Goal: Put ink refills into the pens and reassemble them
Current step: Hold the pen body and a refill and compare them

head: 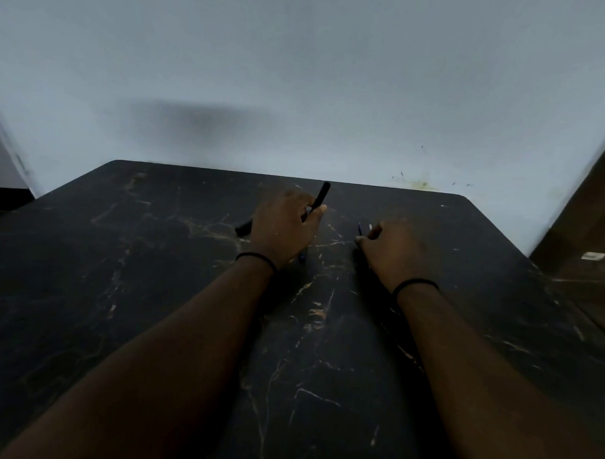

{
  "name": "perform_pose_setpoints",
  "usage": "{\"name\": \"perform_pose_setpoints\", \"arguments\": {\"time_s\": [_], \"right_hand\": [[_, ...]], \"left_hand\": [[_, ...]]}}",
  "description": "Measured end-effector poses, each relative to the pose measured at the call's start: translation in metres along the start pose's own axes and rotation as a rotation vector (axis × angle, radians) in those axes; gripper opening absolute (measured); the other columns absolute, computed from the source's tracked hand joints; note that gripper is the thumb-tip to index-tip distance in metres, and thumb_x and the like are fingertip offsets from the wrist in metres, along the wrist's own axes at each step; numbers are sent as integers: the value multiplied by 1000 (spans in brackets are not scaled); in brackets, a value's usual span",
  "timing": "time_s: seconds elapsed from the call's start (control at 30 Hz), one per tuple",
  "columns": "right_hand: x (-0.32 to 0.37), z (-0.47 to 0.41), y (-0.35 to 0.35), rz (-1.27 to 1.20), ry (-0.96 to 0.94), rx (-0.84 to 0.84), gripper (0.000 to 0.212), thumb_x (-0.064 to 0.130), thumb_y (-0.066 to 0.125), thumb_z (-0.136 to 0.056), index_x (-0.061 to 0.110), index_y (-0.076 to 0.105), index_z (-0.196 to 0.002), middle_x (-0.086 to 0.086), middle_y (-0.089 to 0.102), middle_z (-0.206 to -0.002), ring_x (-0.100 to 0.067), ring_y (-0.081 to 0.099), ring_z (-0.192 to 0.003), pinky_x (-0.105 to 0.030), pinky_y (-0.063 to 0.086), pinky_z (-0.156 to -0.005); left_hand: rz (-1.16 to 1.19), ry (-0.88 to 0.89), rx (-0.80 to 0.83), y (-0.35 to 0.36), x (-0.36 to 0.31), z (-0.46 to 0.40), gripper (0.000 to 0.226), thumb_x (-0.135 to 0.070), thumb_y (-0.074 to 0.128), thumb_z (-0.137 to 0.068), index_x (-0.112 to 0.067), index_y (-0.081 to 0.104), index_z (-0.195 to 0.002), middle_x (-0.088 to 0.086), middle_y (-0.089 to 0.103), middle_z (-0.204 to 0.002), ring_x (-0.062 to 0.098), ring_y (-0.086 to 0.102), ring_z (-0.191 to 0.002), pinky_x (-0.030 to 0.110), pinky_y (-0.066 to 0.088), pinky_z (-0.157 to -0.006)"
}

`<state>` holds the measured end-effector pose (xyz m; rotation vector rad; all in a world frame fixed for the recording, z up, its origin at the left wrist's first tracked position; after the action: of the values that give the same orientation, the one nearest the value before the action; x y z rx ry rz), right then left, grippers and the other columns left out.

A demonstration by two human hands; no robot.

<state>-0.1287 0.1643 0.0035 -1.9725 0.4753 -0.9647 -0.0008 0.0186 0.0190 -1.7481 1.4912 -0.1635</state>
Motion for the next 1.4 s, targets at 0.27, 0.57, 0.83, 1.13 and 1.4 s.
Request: {"name": "perform_pose_setpoints", "arguments": {"time_s": [0.27, 0.57, 0.83, 1.13, 1.4], "right_hand": [[20, 8, 1, 119, -36, 52, 29, 33, 58, -91, 6, 69, -88, -16, 69, -97, -34, 66, -90, -39, 56, -79], [53, 26, 2, 178, -153, 137, 34, 42, 58, -88, 13, 70, -102, -12, 69, -113, -32, 65, -105, -35, 49, -82], [50, 22, -7, -298, -209, -81, 12, 26, 56, -92, 16, 50, -88, 1, 56, -73, -22, 57, -68, -33, 44, -59], [52, 27, -15, -593, -294, -264, 44, 13, 58, -99, 16, 50, -142, 5, 61, -94, -7, 58, -82, -11, 45, -77], [52, 36, -21, -766, -265, -410, 10, 18, 54, -102, 12, 51, -109, 1, 73, -101, -12, 70, -92, -39, 58, -80]], "left_hand": [[-11, -1, -27, -1, 0, 1, 27, -41, 59, -92, -22, 58, -73, -7, 50, -68, 13, 47, -60, 25, 32, -56], [5, -11, -54, 0, 4, 1, 23, -39, 61, -91, -19, 65, -79, -7, 55, -72, 12, 48, -65, 25, 29, -59], [-13, -74, -121, -4, 10, 0, 20, -39, 60, -91, -24, 61, -78, -14, 45, -68, 2, 39, -58, 14, 18, -52], [2, -59, -117, -5, 10, 1, 23, -38, 61, -91, -34, 46, -74, -20, 37, -66, -3, 39, -57, 14, 20, -52], [-29, -48, -104, -1, 14, -1, 17, -40, 60, -92, -25, 64, -85, -17, 40, -72, -3, 39, -59, 15, 22, -53]]}}
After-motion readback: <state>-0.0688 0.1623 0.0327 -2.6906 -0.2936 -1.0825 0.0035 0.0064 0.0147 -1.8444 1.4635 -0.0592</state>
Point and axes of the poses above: each hand's wrist, its own z-axis away from the middle knuckle, its own y-axis out of the palm, x = y × z, the point moved 3 cm from there along -z, towards the middle knuckle
